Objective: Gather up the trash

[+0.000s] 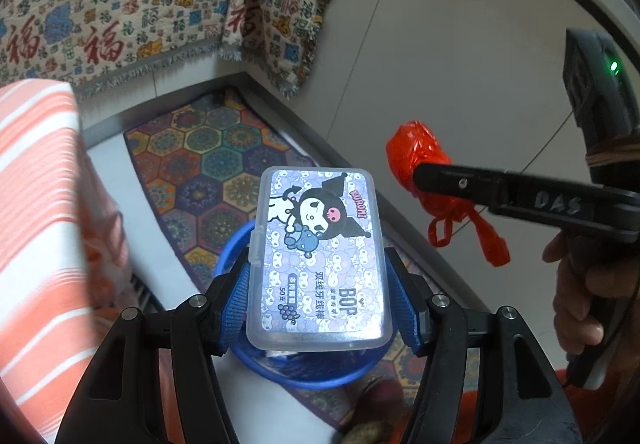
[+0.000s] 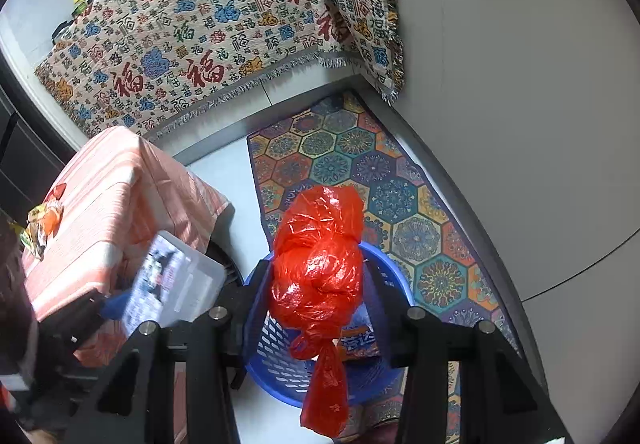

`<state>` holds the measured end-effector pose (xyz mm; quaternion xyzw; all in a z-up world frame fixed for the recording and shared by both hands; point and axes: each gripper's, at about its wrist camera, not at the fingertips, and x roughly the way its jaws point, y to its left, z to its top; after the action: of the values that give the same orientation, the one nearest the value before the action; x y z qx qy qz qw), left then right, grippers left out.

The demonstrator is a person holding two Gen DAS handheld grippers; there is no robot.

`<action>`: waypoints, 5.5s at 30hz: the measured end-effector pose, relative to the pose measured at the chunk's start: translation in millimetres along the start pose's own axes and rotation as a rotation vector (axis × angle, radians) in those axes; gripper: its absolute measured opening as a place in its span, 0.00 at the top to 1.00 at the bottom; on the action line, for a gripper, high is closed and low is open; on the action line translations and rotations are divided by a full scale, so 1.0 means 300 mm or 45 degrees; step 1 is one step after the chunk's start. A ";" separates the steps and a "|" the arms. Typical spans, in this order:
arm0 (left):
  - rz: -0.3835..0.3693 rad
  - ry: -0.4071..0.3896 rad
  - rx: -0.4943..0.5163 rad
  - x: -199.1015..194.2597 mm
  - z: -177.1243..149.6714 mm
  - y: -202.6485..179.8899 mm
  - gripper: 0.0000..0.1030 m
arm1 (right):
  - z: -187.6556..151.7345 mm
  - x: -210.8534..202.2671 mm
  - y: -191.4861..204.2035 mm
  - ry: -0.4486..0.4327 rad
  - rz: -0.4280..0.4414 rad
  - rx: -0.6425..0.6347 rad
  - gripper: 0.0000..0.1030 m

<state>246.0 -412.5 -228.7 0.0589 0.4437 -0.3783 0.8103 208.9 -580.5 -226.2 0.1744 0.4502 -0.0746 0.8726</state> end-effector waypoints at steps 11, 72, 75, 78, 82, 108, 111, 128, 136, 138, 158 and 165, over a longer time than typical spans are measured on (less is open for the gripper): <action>-0.011 -0.044 -0.042 -0.032 0.011 0.015 0.17 | 0.016 -0.002 -0.018 -0.015 0.012 0.050 0.47; 0.562 -0.214 -0.635 -0.667 -0.174 1.188 0.57 | -0.150 0.262 1.312 -0.005 0.167 -0.755 0.06; 0.566 -0.208 -0.587 -0.721 -0.219 1.163 0.61 | -0.150 0.261 1.311 -0.006 0.173 -0.755 0.06; 0.532 -0.162 -0.574 -0.798 -0.283 1.169 0.61 | -0.150 0.261 1.310 -0.006 0.173 -0.756 0.06; 0.501 -0.114 -0.573 -0.871 -0.360 1.187 0.60 | -0.152 0.261 1.310 -0.007 0.174 -0.756 0.06; 0.832 -0.041 -0.591 -0.850 -0.471 1.268 0.10 | -0.047 0.226 1.419 -0.039 0.309 -0.843 0.08; 0.810 -0.035 -0.571 -0.856 -0.480 1.259 0.06 | -0.012 0.256 1.518 -0.005 0.322 -0.891 0.08; 0.811 -0.066 -0.558 -0.852 -0.467 1.276 0.01 | -0.109 0.317 1.485 0.026 0.266 -0.947 0.24; 0.668 -0.210 -0.625 -0.890 -0.421 1.305 0.01 | -0.015 0.286 1.589 0.046 0.282 -1.018 0.24; 0.679 -0.220 -0.618 -0.884 -0.408 1.303 0.04 | 0.013 0.314 1.618 0.077 0.283 -1.011 0.24; 0.397 -0.293 -0.408 -0.924 -0.369 0.991 0.71 | -0.082 -0.008 1.177 -0.007 0.270 -0.755 0.57; 0.276 -0.281 -0.278 -0.873 -0.292 0.752 0.71 | -0.110 -0.120 0.887 -0.072 0.194 -0.568 0.57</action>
<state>253.4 -68.4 -135.3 -0.0239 0.3817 -0.2425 0.8916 239.3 -322.4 -151.6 0.0085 0.4164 0.0879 0.9049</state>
